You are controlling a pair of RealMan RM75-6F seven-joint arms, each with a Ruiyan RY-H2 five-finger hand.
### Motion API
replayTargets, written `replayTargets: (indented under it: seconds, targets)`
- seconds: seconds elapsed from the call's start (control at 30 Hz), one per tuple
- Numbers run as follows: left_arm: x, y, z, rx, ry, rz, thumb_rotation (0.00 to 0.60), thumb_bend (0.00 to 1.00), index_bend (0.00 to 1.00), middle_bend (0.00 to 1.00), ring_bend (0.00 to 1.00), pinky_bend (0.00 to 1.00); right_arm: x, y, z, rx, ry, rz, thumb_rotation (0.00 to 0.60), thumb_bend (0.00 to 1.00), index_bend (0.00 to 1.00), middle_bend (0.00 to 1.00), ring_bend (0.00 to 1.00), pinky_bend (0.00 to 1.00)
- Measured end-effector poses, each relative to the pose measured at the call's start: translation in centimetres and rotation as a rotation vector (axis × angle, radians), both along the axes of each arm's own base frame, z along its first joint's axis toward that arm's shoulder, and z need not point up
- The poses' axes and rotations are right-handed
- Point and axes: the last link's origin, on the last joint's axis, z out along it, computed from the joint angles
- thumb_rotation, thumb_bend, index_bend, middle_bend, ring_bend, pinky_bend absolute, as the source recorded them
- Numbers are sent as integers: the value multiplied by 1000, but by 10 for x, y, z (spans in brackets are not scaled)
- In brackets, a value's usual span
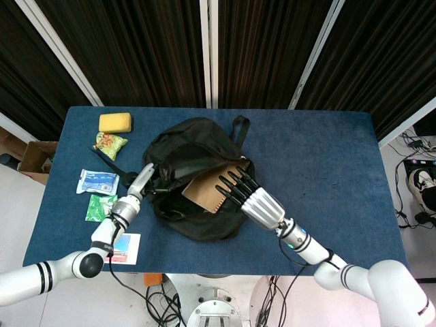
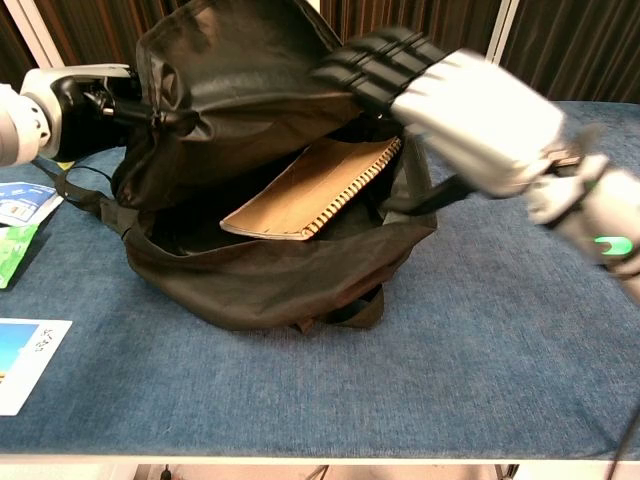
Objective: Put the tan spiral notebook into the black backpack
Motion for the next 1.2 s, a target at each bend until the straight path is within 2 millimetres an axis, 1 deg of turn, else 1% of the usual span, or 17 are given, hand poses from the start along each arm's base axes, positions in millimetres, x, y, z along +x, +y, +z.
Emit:
replayTargets:
  seconds: [0.07, 0.1, 0.17, 0.23, 0.27, 0.33, 0.4, 0.53, 0.63, 0.67, 0.8, 0.83, 0.93, 1.0, 1.07, 1.17, 1.2]
  targets:
    - [-2, -6, -3, 2, 66, -60, 600, 519, 541, 545, 411, 289, -15, 13, 27, -45, -7, -1, 600, 0, 0, 117, 0, 0]
    - [-3, -9, -4, 1, 100, -90, 600, 472, 509, 504, 369, 274, -24, 19, 39, -68, -8, -10, 600, 0, 0, 119, 0, 0]
    - [-5, -16, -8, -1, 188, -168, 600, 330, 415, 413, 283, 247, -46, 34, 67, -126, -7, -48, 600, 0, 0, 121, 0, 0]
    - [-6, -22, -11, -8, 265, -234, 600, 207, 300, 314, 207, 223, -63, 47, 88, -171, -8, -95, 600, 0, 0, 121, 0, 0]
    - [-7, -27, -13, -13, 313, -275, 600, 180, 269, 288, 192, 219, -74, 55, 99, -194, -8, -133, 600, 0, 0, 120, 0, 0]
    - [-6, -36, -16, -21, 375, -338, 600, 129, 201, 245, 169, 214, -88, 64, 111, -220, -7, -196, 600, 0, 0, 113, 0, 0]
    - [-2, -48, -18, -23, 411, -401, 600, 109, 176, 238, 168, 214, -101, 70, 119, -240, -13, -266, 600, 0, 0, 105, 0, 0]
    - [7, -64, -9, 18, 396, -444, 600, 94, 170, 241, 169, 215, -122, 75, 131, -254, -45, -387, 600, 0, 0, 98, 0, 0]
    - [2, -70, 4, 83, 406, -435, 600, 93, 185, 269, 178, 219, -136, 76, 136, -234, -57, -475, 600, 4, 0, 96, 0, 0]
    - [-3, -71, 11, 117, 422, -422, 600, 93, 195, 276, 182, 220, -142, 76, 138, -220, -51, -511, 600, 15, 0, 96, 0, 3]
    - [-27, -71, 35, 253, 536, -357, 600, 93, 232, 293, 191, 220, -160, 76, 145, -152, -33, -639, 600, 172, 0, 111, 0, 98]
    - [-34, -70, 40, 288, 577, -340, 600, 93, 236, 292, 192, 218, -164, 76, 147, -135, -40, -668, 600, 186, 0, 115, 0, 102]
    - [-65, -70, 61, 408, 761, -276, 600, 95, 240, 283, 192, 212, -172, 76, 156, -92, -96, -735, 600, 204, 0, 109, 0, 108]
    - [-93, -75, 78, 483, 914, -219, 600, 95, 240, 274, 191, 209, -178, 77, 163, -58, -152, -777, 600, 206, 0, 89, 0, 110]
    - [-122, -86, 95, 526, 1041, -156, 600, 96, 240, 267, 190, 206, -183, 79, 171, -19, -209, -816, 600, 207, 0, 76, 0, 110]
    - [-152, -111, 111, 543, 1138, -83, 600, 97, 240, 260, 188, 203, -188, 89, 187, 25, -270, -868, 600, 212, 0, 71, 0, 109]
    - [-158, -119, 115, 545, 1156, -69, 600, 97, 240, 257, 186, 202, -189, 93, 191, 34, -281, -882, 600, 214, 0, 70, 0, 109]
